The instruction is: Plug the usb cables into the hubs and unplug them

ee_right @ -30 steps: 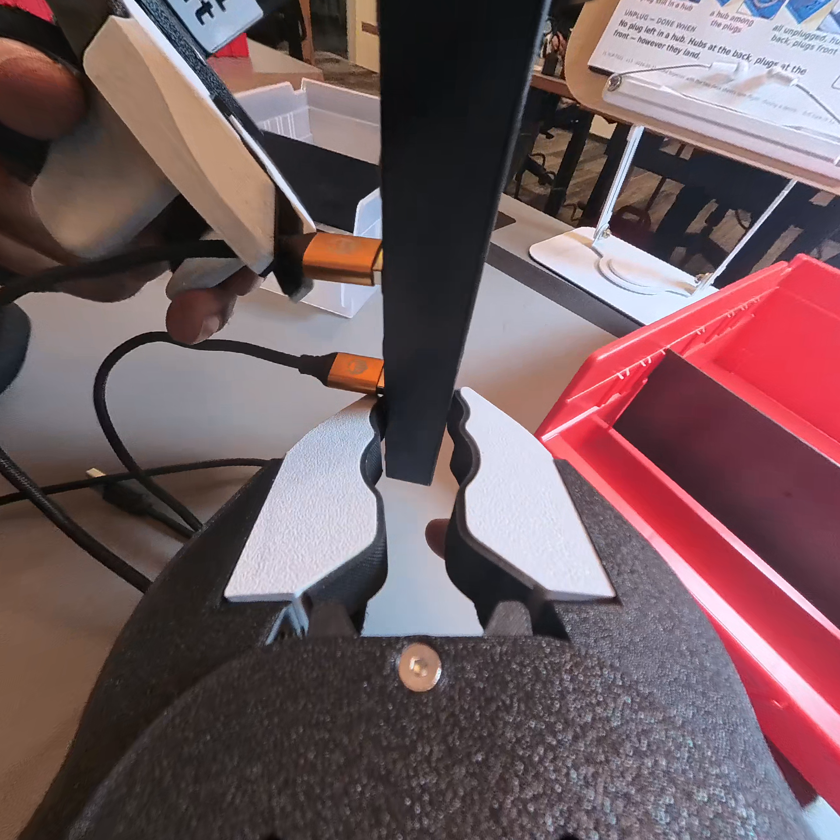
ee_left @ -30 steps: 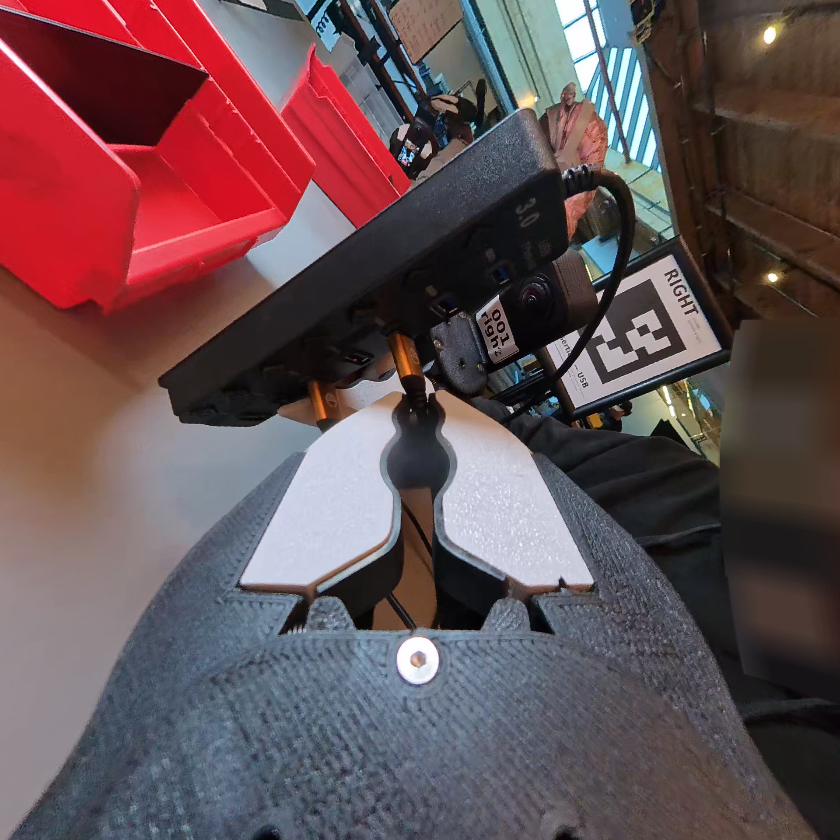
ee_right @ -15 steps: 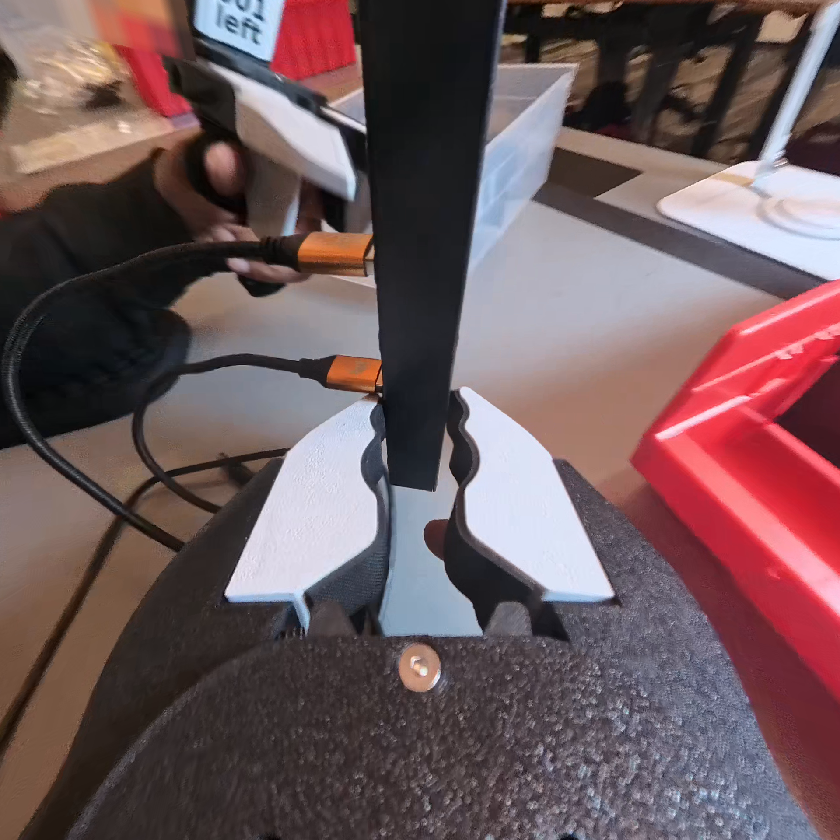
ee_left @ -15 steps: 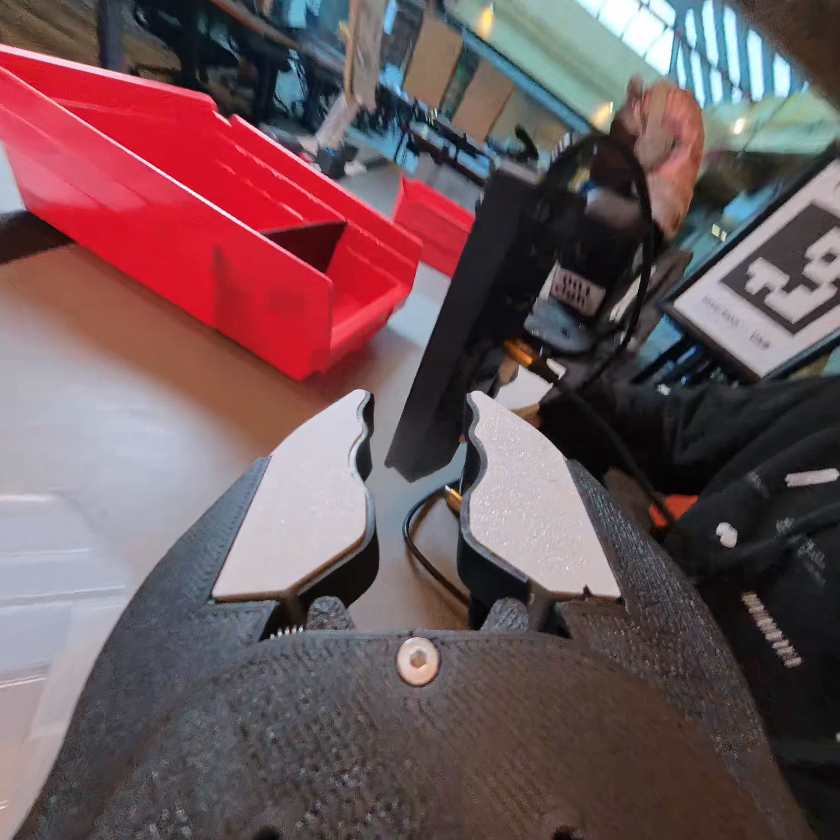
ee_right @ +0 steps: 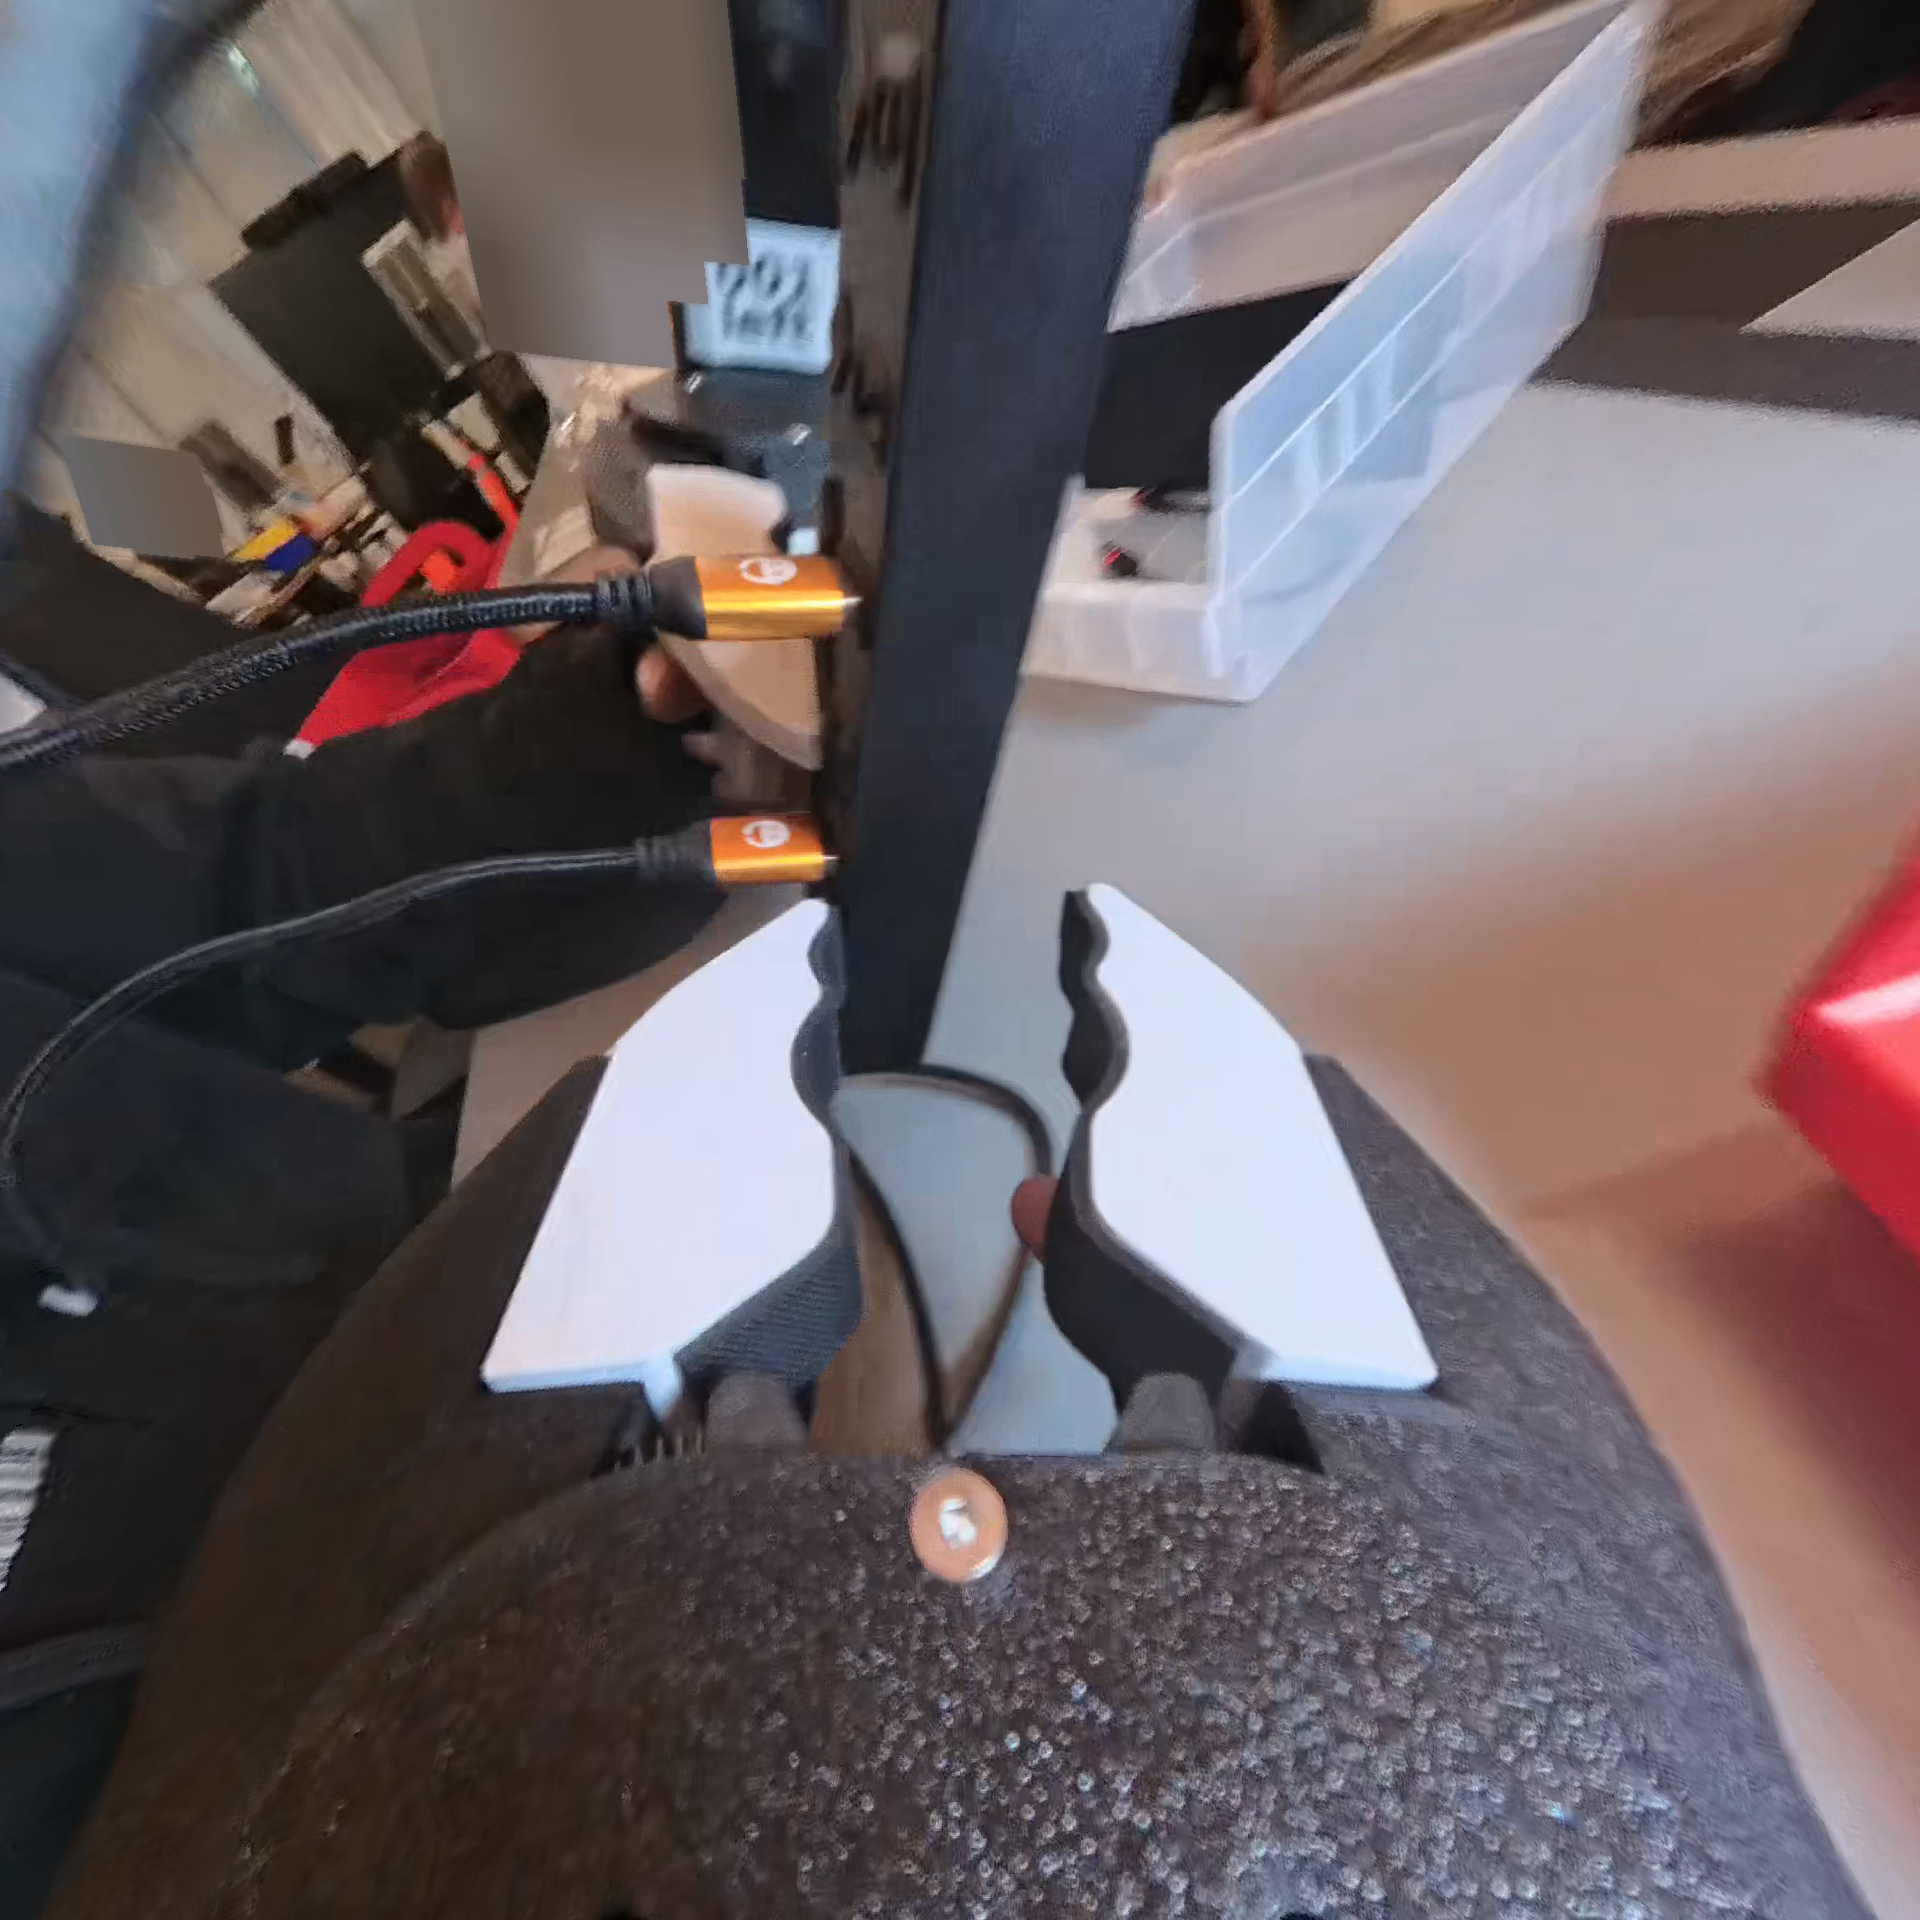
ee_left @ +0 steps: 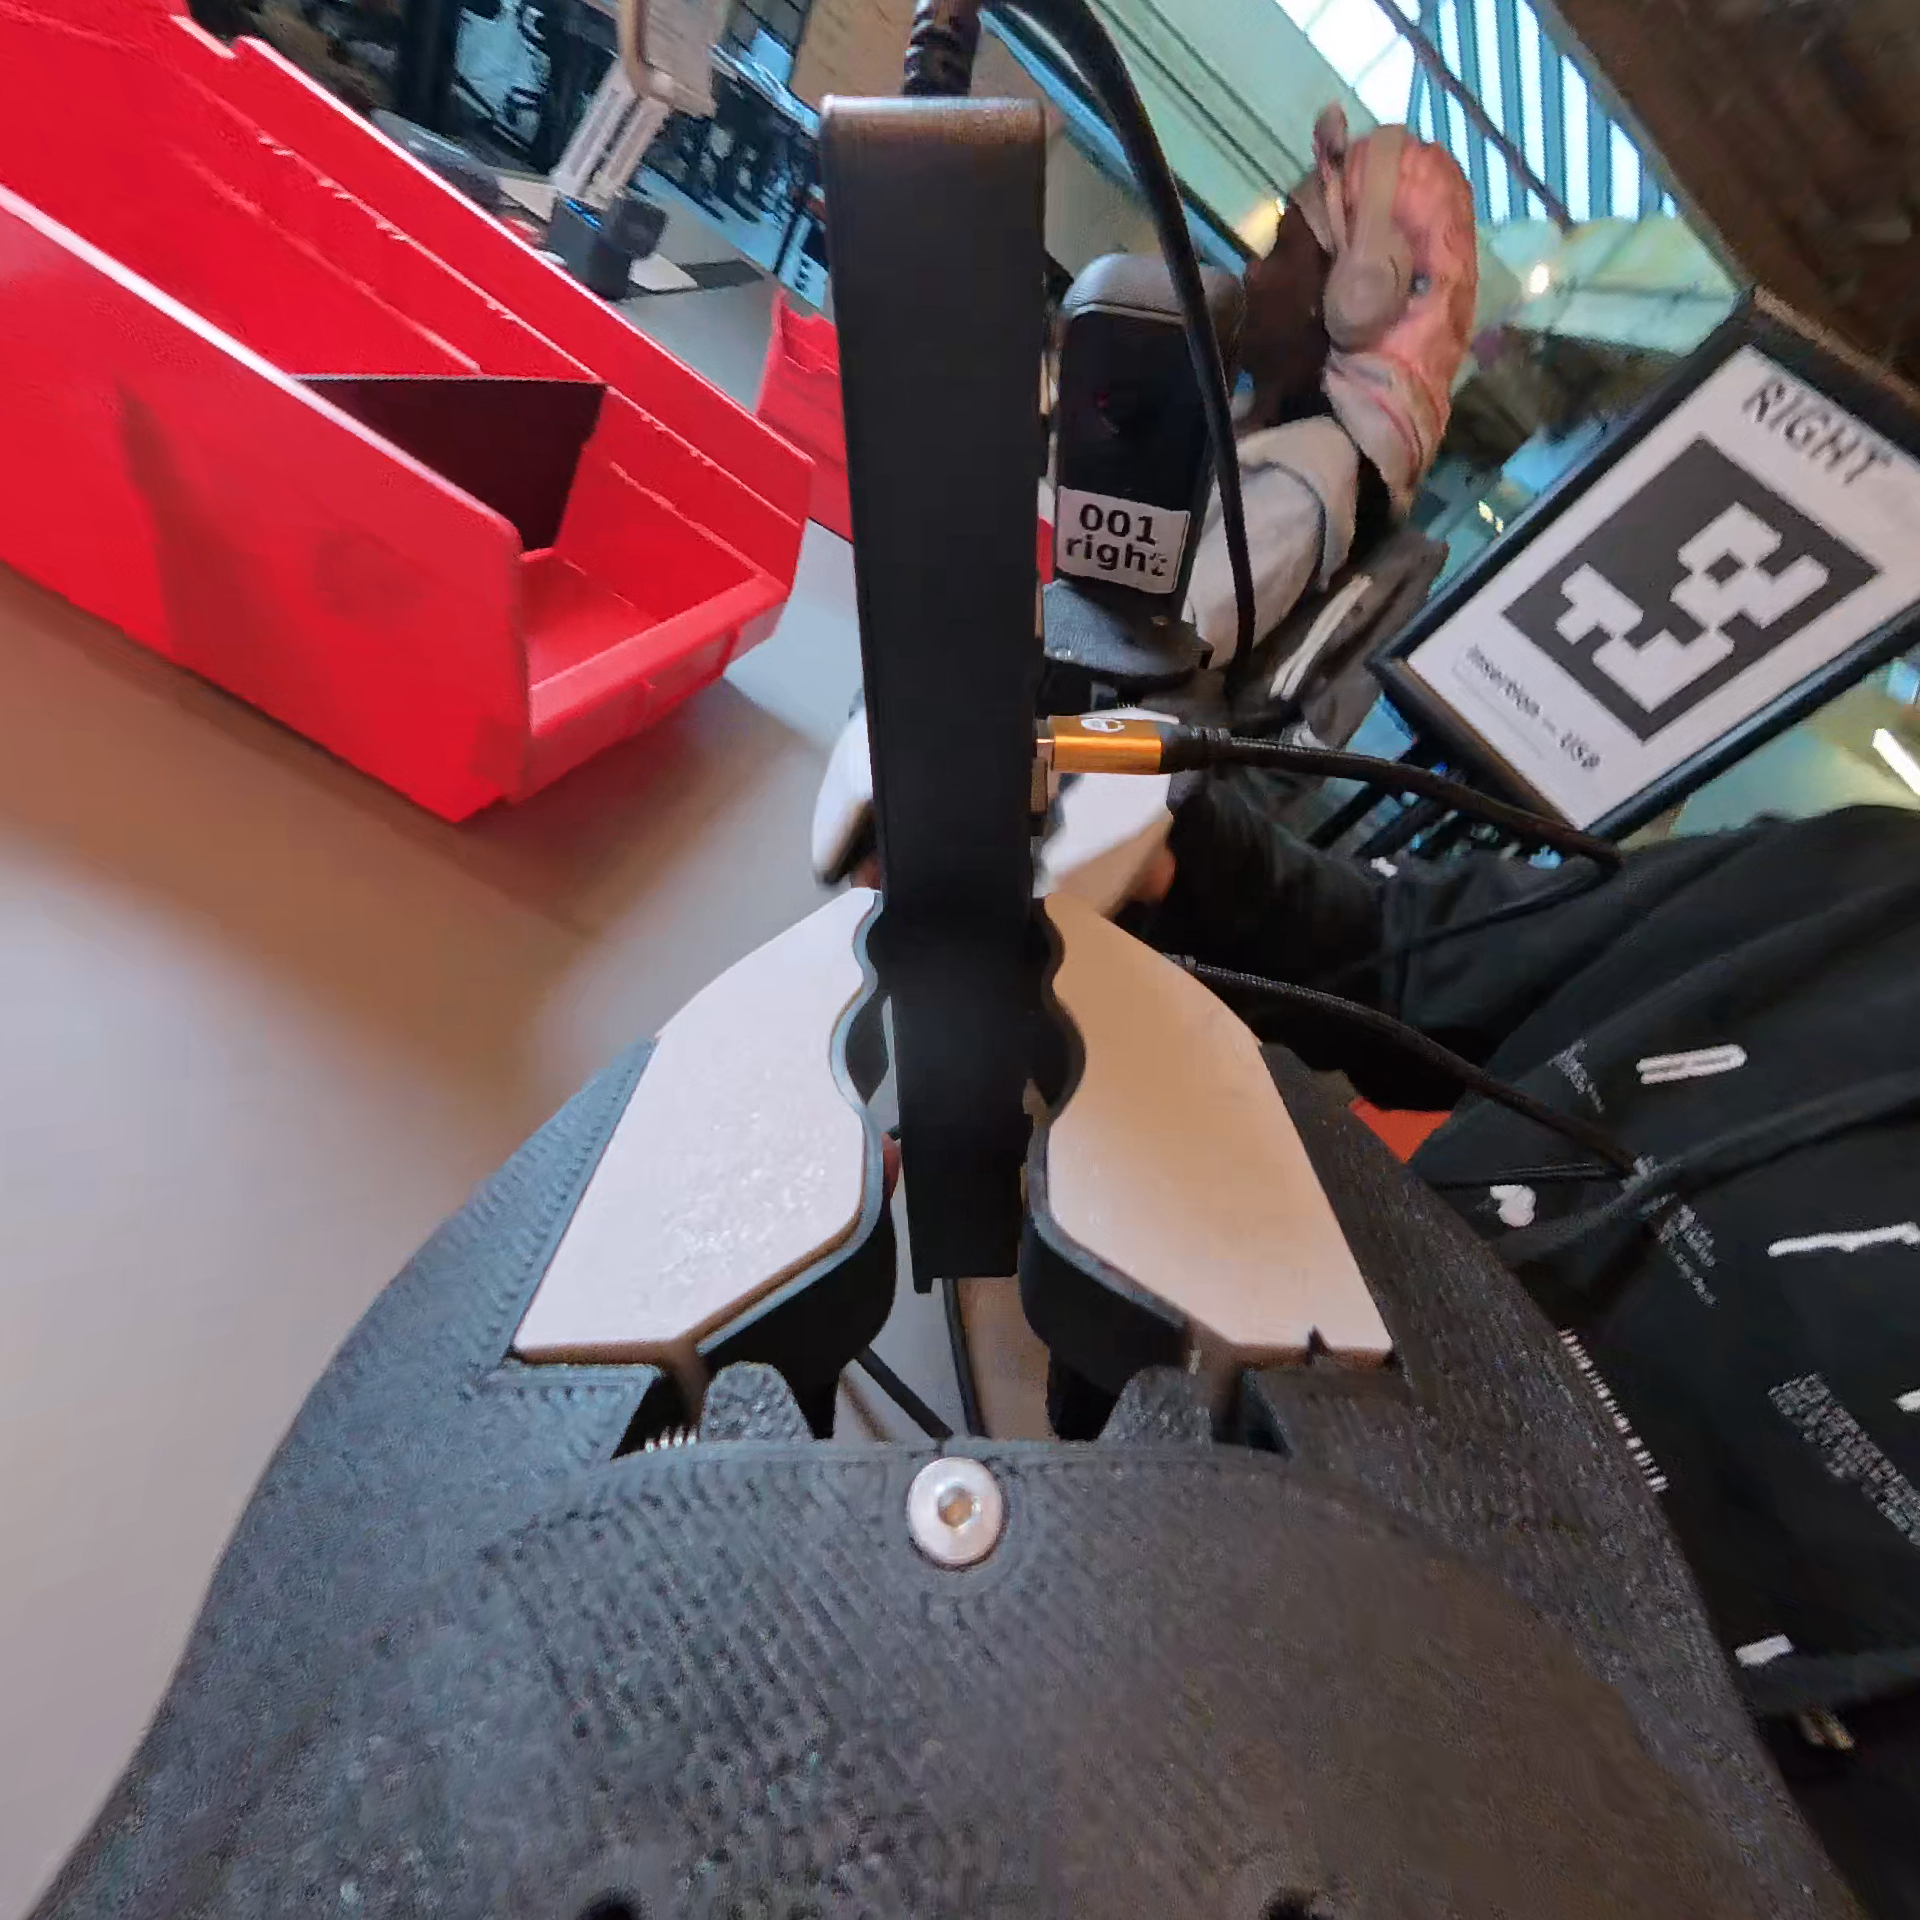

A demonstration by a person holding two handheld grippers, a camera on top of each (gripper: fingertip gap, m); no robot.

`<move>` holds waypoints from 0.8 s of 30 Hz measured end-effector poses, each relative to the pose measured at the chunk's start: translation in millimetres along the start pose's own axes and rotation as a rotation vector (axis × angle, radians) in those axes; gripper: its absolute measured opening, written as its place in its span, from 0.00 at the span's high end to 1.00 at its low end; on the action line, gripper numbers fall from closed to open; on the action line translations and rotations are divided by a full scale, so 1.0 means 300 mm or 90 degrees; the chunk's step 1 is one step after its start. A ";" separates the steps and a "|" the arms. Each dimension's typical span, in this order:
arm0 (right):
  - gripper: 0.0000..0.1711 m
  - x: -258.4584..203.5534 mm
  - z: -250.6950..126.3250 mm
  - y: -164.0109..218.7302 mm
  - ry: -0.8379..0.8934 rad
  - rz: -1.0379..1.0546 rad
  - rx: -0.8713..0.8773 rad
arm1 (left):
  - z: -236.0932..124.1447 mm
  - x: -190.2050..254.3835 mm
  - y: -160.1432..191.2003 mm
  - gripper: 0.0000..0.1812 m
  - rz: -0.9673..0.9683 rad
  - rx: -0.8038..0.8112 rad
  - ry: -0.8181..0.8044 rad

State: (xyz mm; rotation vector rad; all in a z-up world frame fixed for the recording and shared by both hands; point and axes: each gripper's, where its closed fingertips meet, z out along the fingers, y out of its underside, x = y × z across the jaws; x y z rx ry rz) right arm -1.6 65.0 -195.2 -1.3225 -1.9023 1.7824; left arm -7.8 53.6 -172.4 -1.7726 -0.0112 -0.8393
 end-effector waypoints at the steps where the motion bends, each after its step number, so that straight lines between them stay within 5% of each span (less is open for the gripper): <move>1: 0.76 0.048 -0.034 -0.029 0.045 0.001 0.023 | -0.014 0.000 -0.005 0.86 -0.024 0.014 0.003; 5: 0.76 0.214 -0.223 -0.144 0.226 -0.022 0.134 | -0.071 -0.014 -0.010 0.87 -0.083 0.073 -0.024; 8: 0.75 0.191 -0.309 -0.217 0.293 -0.080 0.172 | -0.122 -0.064 -0.029 0.87 -0.075 0.122 -0.124; 11: 0.74 0.049 -0.261 -0.278 0.258 -0.133 0.142 | -0.169 -0.108 -0.061 0.87 -0.004 0.148 -0.260; 16: 0.58 -0.097 -0.056 -0.243 0.180 -0.172 -0.013 | -0.201 -0.076 -0.115 0.86 0.013 0.240 -0.301; 21: 0.59 -0.005 -0.117 -0.339 0.204 -0.145 0.053 | -0.289 -0.075 -0.128 0.87 0.009 0.272 -0.272; 24: 0.57 0.167 -0.124 -0.278 0.244 -0.131 -0.060 | -0.302 -0.061 -0.134 0.87 0.024 0.275 -0.243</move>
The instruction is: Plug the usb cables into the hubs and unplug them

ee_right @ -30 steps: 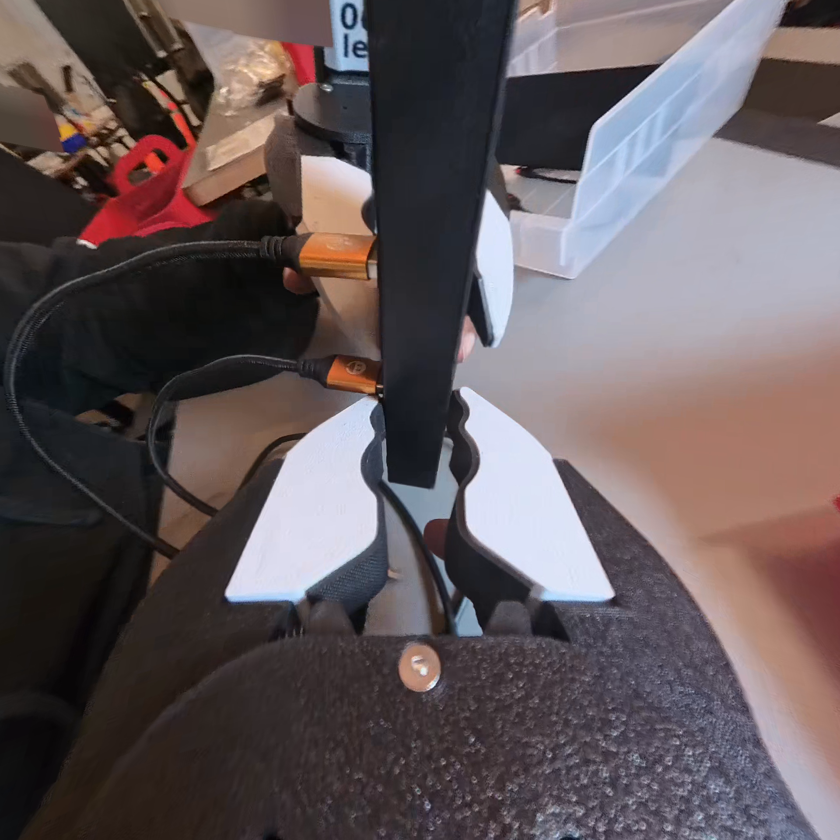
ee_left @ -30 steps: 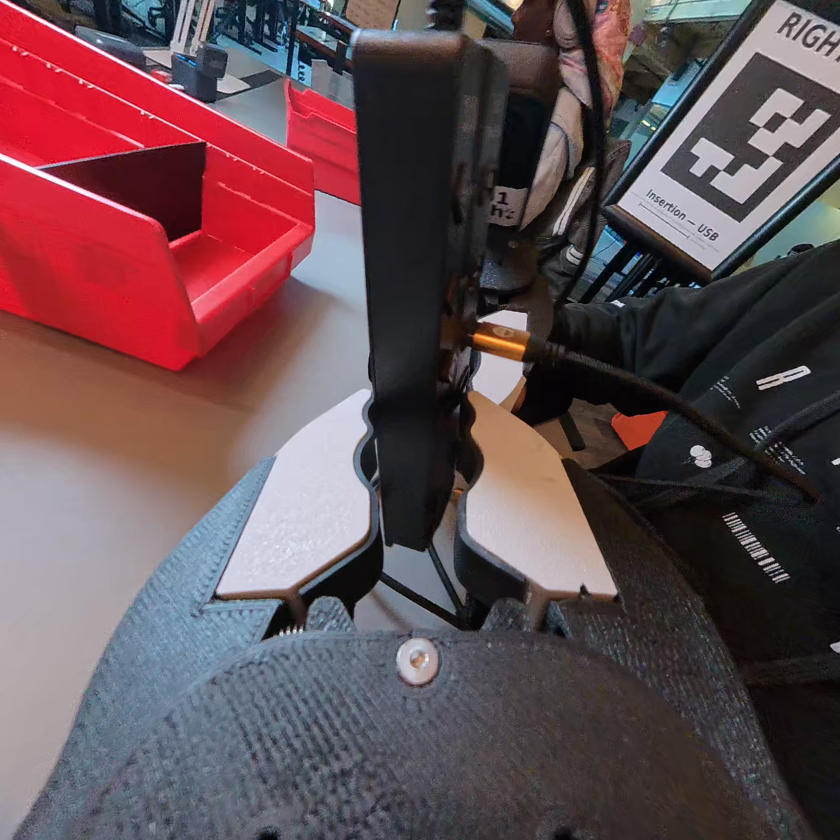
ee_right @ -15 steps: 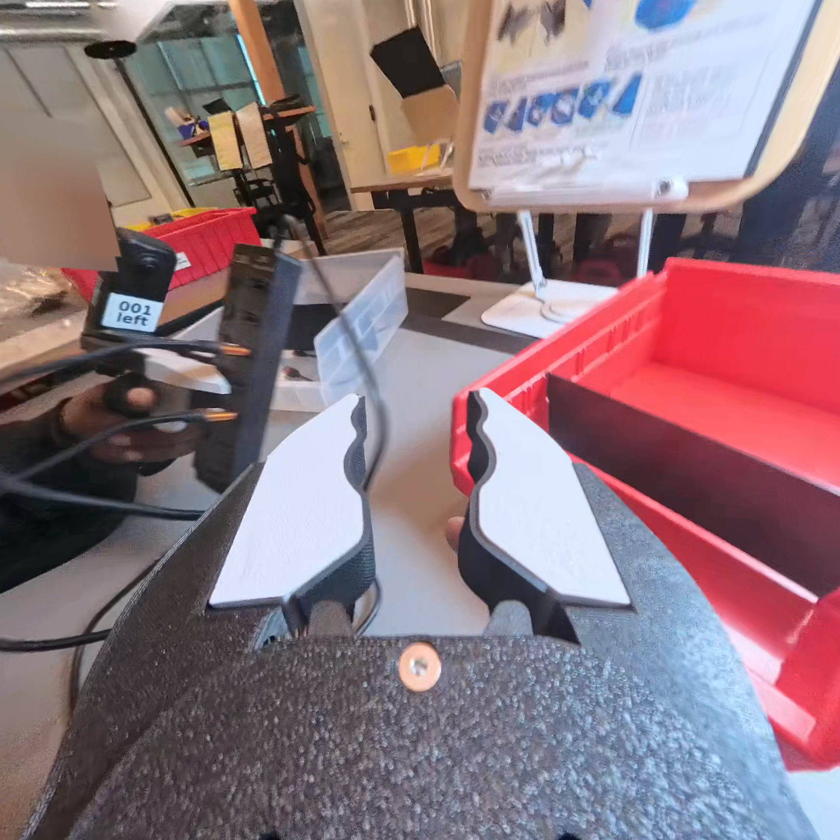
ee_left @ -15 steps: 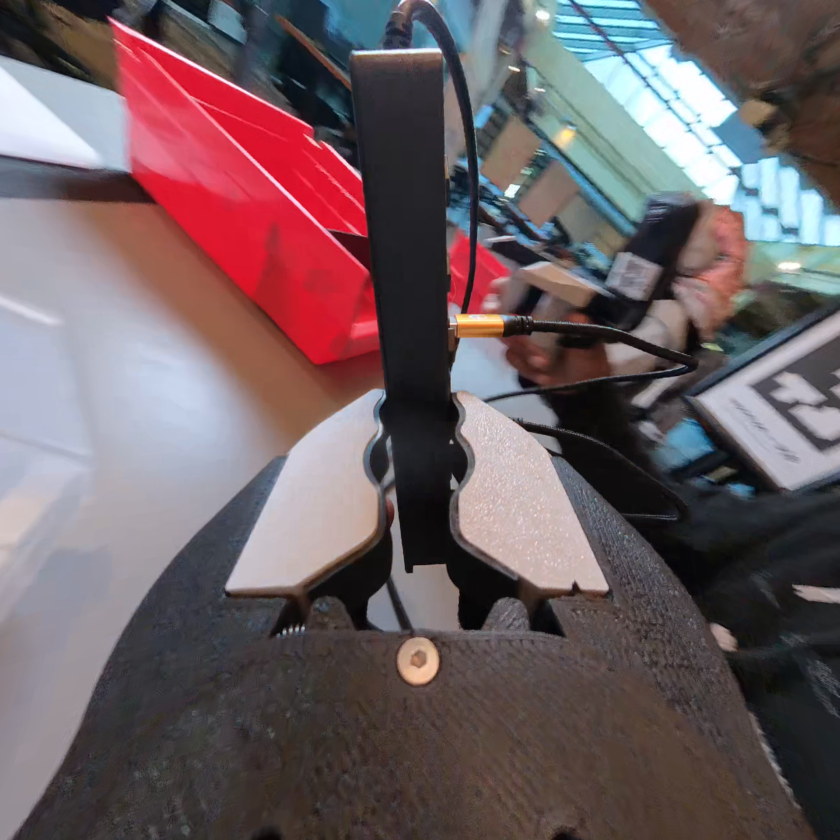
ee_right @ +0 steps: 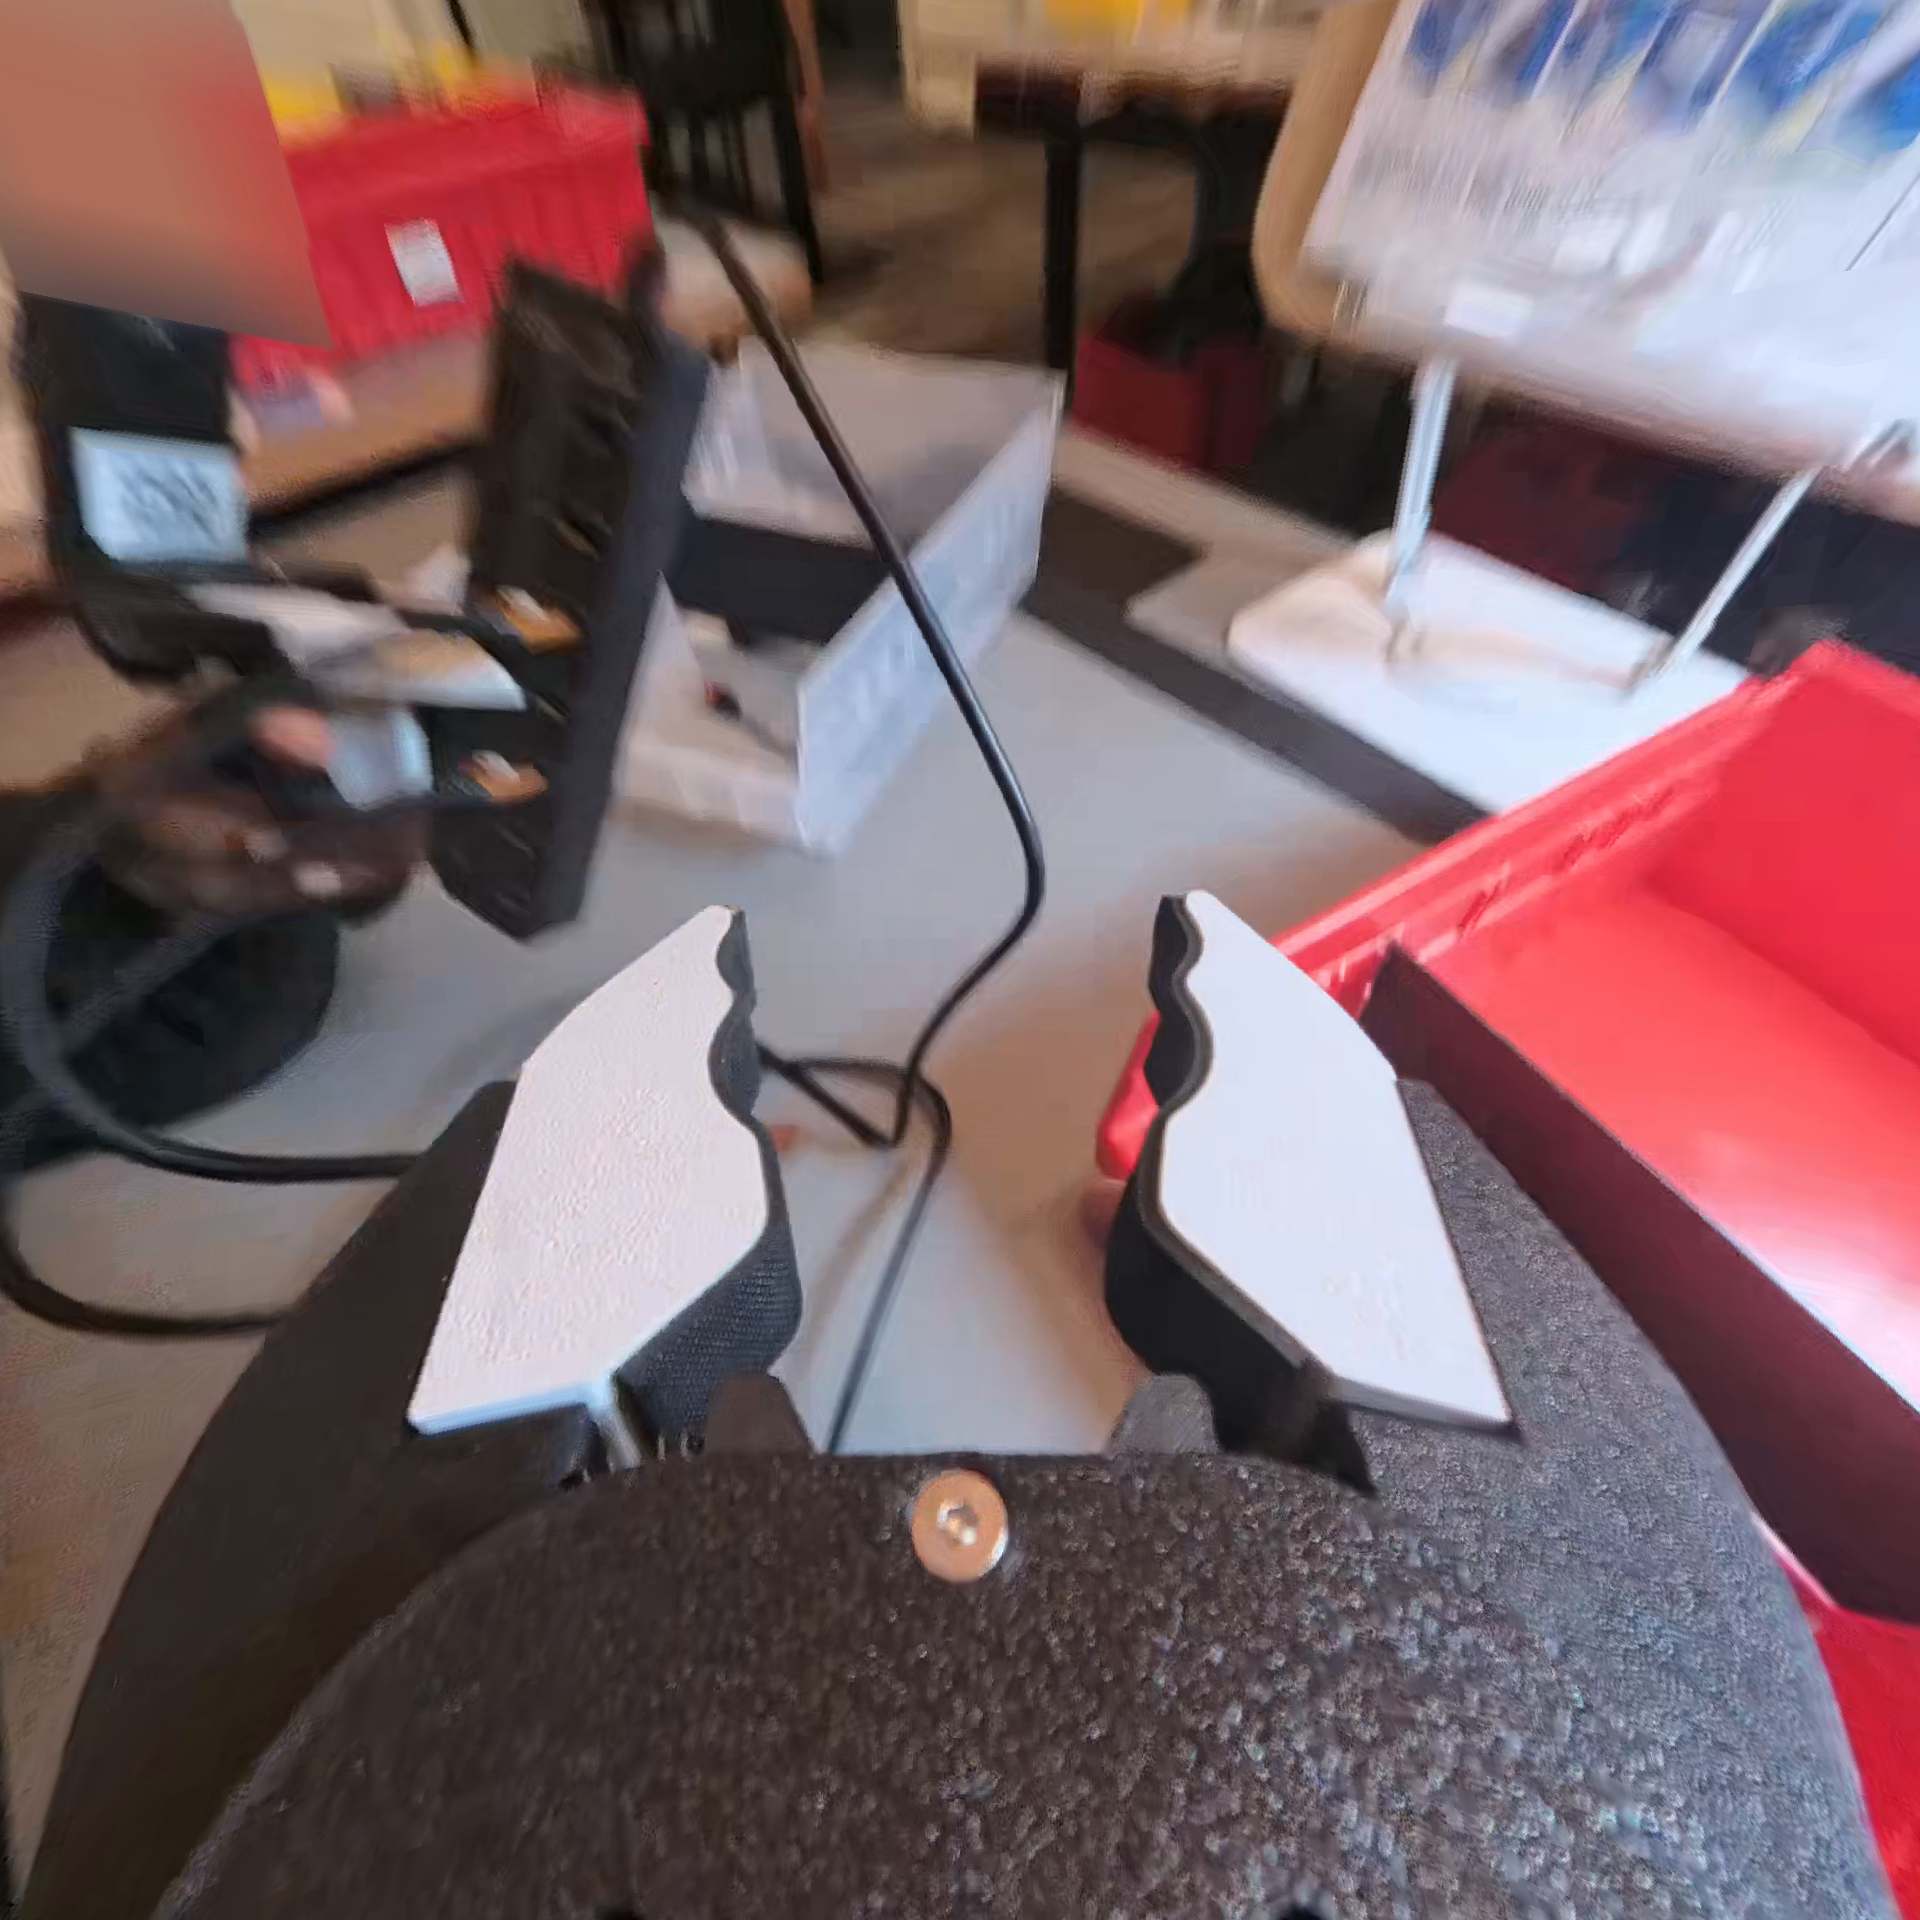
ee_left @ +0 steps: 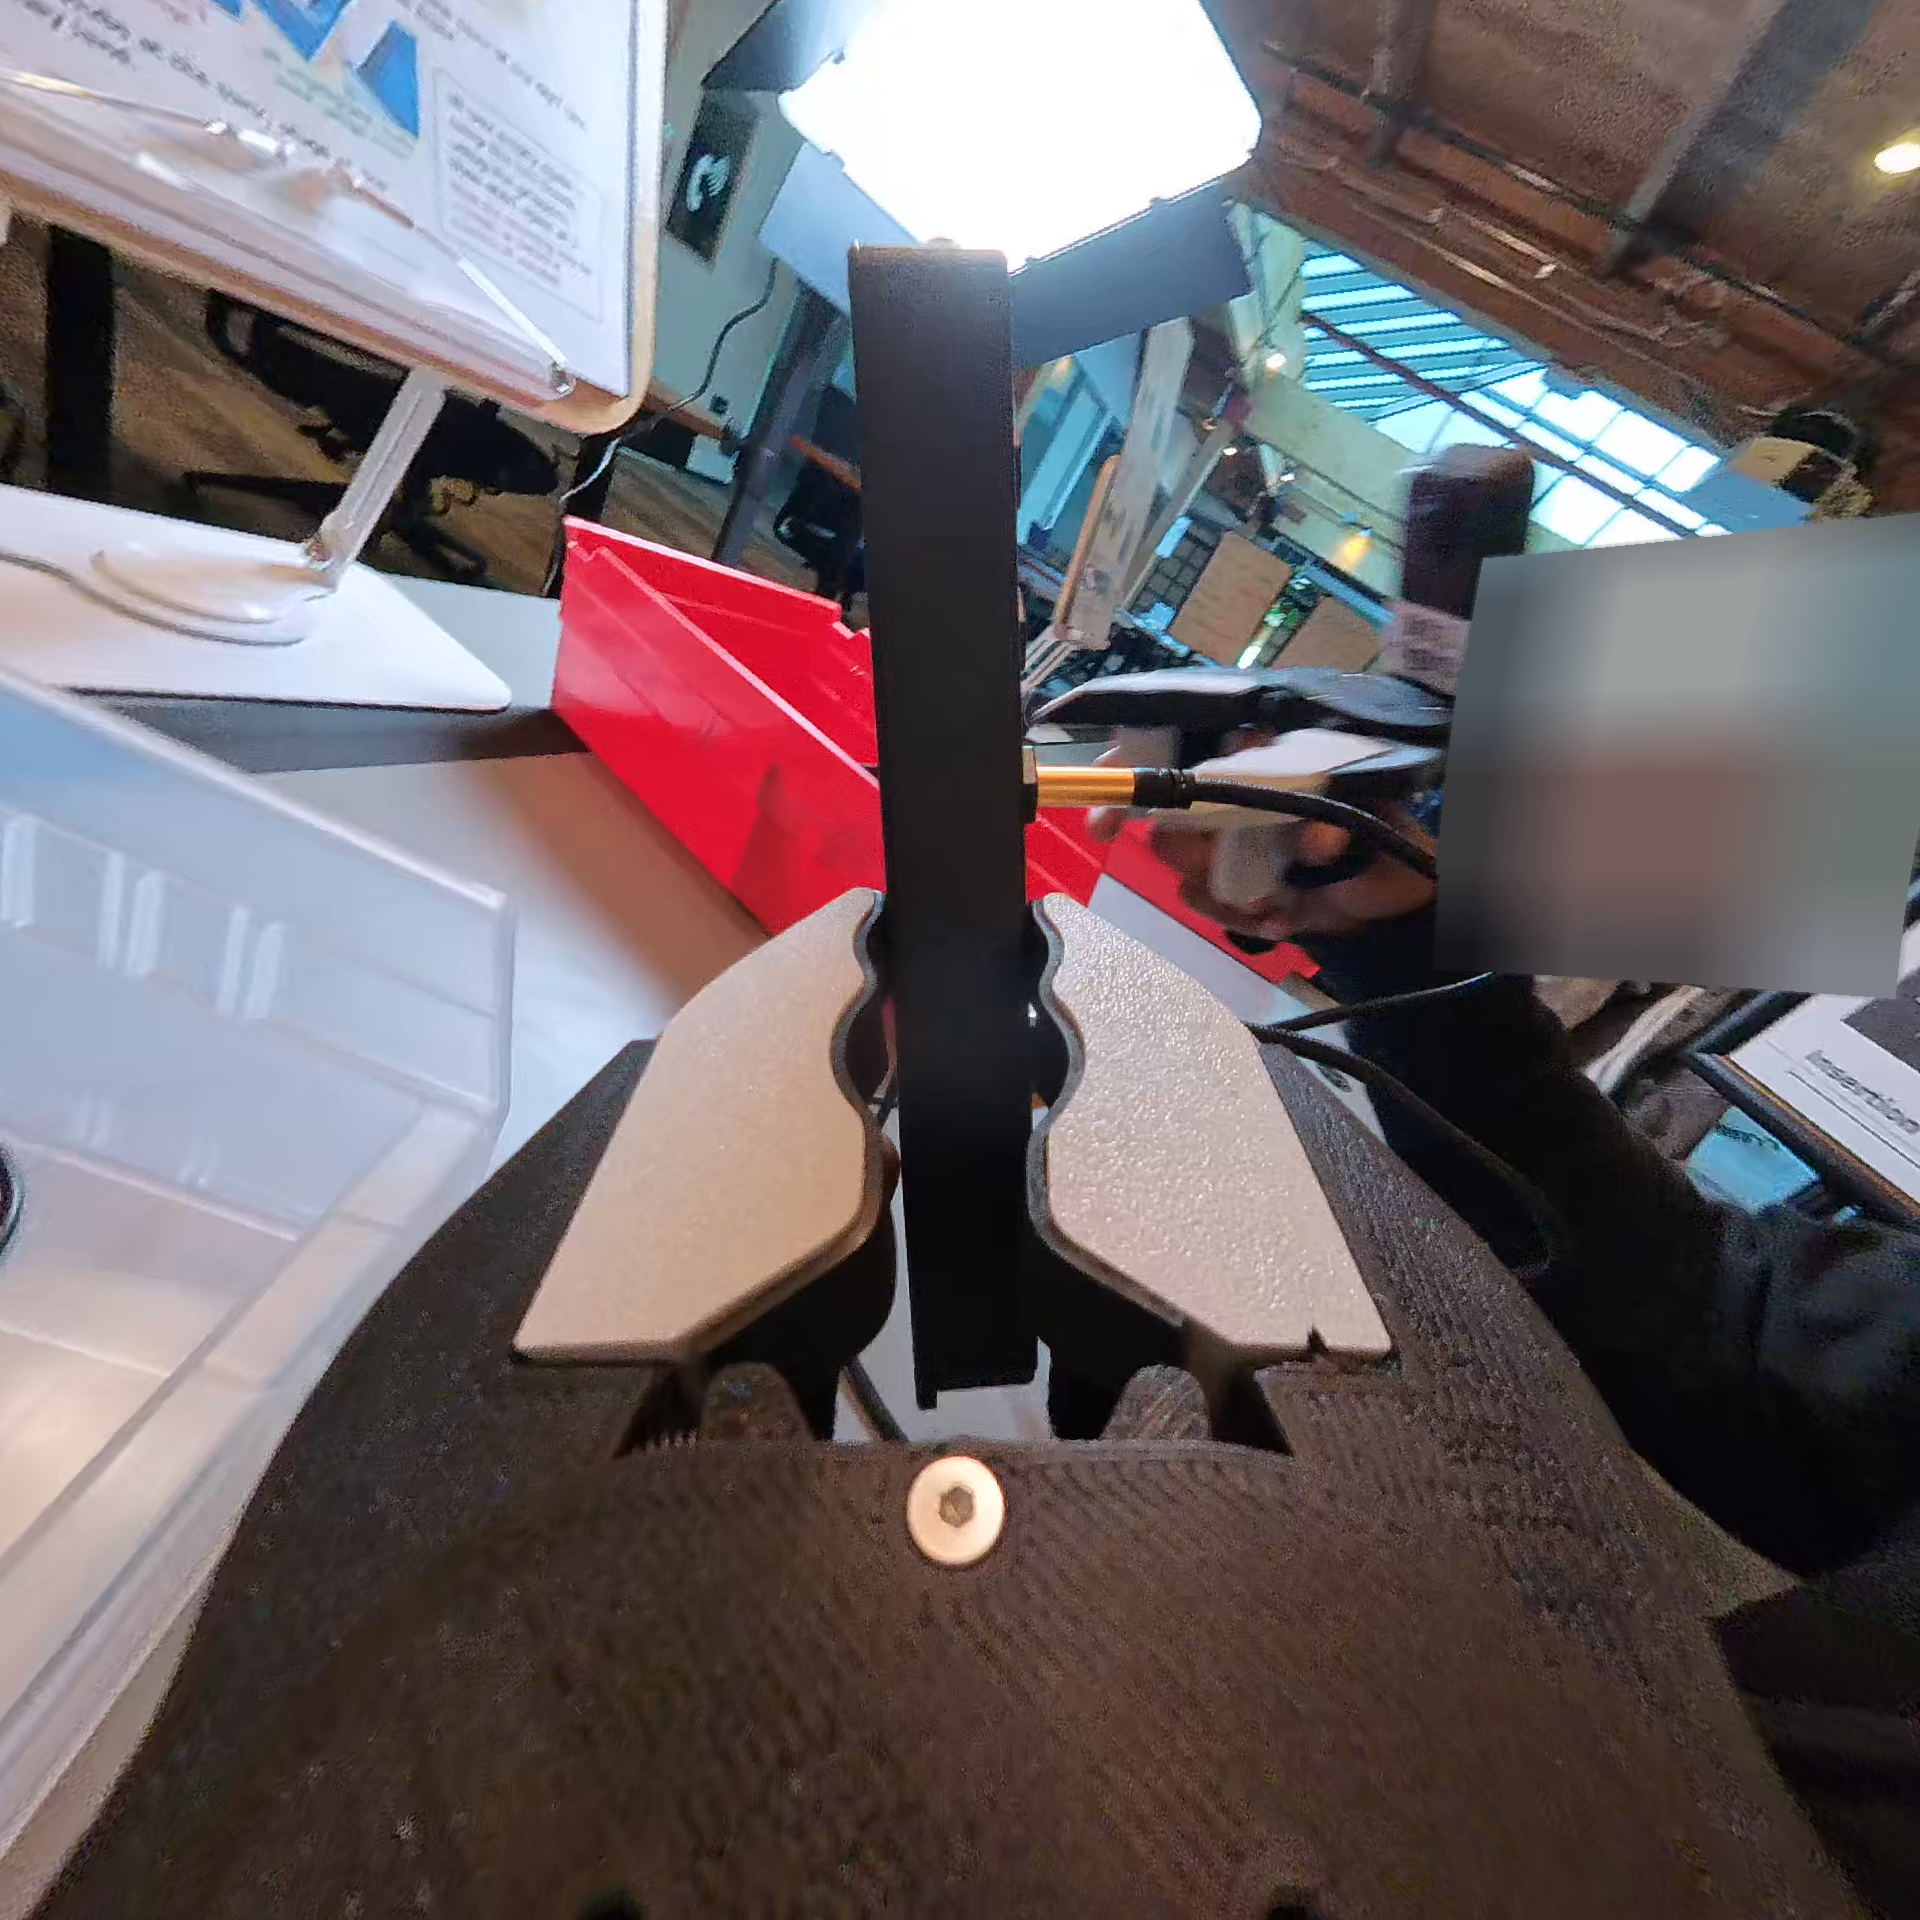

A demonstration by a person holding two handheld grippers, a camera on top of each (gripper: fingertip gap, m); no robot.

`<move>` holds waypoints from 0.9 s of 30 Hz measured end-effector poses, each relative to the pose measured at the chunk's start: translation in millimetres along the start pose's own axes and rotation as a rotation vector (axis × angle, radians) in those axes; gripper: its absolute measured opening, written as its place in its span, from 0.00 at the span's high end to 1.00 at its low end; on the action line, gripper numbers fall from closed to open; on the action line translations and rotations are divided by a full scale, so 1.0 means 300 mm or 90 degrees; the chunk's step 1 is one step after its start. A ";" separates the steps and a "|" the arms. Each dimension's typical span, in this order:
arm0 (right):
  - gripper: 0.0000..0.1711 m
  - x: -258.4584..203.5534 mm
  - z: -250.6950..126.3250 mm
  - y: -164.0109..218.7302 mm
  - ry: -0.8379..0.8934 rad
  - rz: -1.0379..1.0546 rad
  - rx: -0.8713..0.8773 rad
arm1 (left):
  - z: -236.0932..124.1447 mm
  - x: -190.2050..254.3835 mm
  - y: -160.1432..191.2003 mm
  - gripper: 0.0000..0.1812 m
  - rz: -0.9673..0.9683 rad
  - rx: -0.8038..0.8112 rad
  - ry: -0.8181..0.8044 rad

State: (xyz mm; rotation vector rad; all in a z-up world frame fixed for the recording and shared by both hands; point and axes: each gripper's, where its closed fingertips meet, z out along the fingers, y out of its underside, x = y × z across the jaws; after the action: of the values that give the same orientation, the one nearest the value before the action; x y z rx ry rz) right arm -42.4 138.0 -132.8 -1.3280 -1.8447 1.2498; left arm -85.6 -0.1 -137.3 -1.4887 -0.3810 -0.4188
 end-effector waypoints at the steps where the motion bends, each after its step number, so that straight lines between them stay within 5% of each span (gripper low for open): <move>1: 0.57 0.008 0.037 0.050 -0.019 0.011 -0.054 | -0.002 0.013 -0.008 0.86 0.009 0.006 0.016; 10: 0.62 -0.045 0.155 0.492 0.043 -0.115 -0.424 | -0.118 -0.041 -0.149 0.86 0.009 0.103 -0.026; 12: 0.78 -0.069 0.148 0.533 0.022 -0.092 -0.436 | -0.131 -0.063 -0.157 0.86 0.003 0.107 -0.034; 13: 0.94 -0.075 0.138 0.533 0.015 -0.084 -0.431 | -0.135 -0.074 -0.159 0.86 0.005 0.107 -0.043; 16: 0.97 -0.100 0.098 0.460 -0.003 -0.109 -0.351 | -0.140 -0.110 -0.151 0.87 0.007 0.094 -0.087; 20: 0.97 -0.254 0.011 0.209 -0.128 -0.113 -0.132 | -0.105 -0.117 -0.100 0.86 0.073 0.033 -0.141; 24: 0.97 -0.385 -0.052 0.050 -0.149 -0.316 0.029 | -0.034 -0.085 0.015 0.86 0.113 -0.084 -0.143; 27: 0.97 -0.436 -0.055 0.011 -0.115 -0.457 0.050 | -0.009 -0.080 0.096 0.87 0.111 -0.171 -0.130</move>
State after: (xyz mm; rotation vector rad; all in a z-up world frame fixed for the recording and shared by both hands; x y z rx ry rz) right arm 20.7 23.3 -117.3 -0.4290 -2.0924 1.0431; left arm -92.5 -1.1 -174.4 -1.8185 -0.3631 -0.1834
